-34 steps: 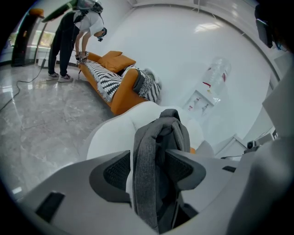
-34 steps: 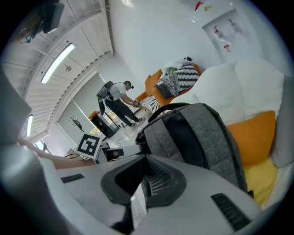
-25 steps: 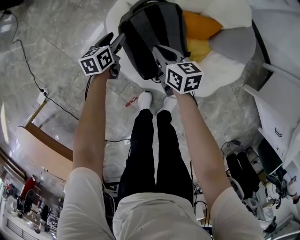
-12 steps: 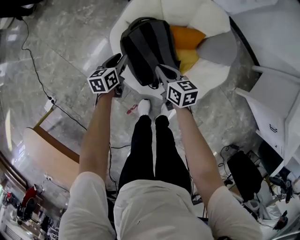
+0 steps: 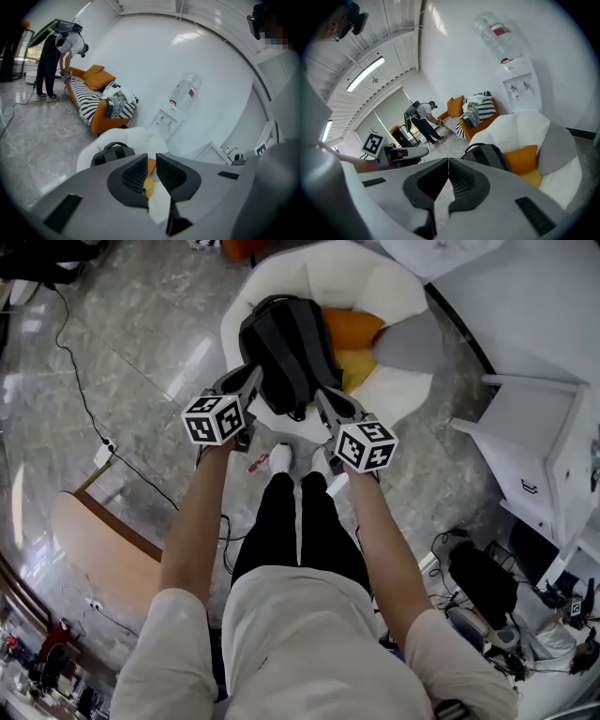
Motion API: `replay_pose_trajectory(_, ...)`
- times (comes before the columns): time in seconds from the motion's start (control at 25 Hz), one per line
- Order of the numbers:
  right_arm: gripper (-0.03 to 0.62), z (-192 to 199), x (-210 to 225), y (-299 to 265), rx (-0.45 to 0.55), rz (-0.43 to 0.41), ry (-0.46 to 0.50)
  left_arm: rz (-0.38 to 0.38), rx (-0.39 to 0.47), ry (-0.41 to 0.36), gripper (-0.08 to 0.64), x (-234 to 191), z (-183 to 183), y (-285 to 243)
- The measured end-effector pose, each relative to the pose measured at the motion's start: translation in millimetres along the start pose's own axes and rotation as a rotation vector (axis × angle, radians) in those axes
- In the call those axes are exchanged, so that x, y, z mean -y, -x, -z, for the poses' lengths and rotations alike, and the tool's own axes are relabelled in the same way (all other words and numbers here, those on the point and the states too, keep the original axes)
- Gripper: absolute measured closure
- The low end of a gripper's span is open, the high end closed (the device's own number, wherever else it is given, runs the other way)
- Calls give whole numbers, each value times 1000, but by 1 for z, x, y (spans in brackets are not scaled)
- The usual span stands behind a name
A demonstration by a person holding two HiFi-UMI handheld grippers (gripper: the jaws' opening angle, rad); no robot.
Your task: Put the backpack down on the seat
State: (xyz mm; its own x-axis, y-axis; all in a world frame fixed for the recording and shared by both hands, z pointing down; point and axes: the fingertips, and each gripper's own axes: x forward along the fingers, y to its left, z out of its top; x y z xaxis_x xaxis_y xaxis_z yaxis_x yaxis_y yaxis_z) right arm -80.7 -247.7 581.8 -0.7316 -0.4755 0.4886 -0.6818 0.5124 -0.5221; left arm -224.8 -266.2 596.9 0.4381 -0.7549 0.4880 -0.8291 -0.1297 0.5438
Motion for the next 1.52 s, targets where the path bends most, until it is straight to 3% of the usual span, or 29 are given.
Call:
replay_pose_trajectory(0.4, 569, -26, -56, 102, 77, 32, 53, 119, 73, 38, 535, 85, -34, 83)
replay_pose_trajectory(0.64, 569, -36, -72, 153, 119, 51, 68, 171, 73, 23, 543, 114, -39, 118)
replay_pose_trajectory(1.04, 569, -60, -91, 226, 204, 50, 145, 231, 78, -83, 543, 169, -40, 171)
replay_pose_trajectory(1.28, 569, -69, -109, 267, 255, -16, 192, 218, 64, -223, 543, 218, -24, 188)
replay_pose_trajectory(1.52, 569, -67, -110, 310, 245, -72, 257, 167, 173, -210, 543, 267, -33, 203)
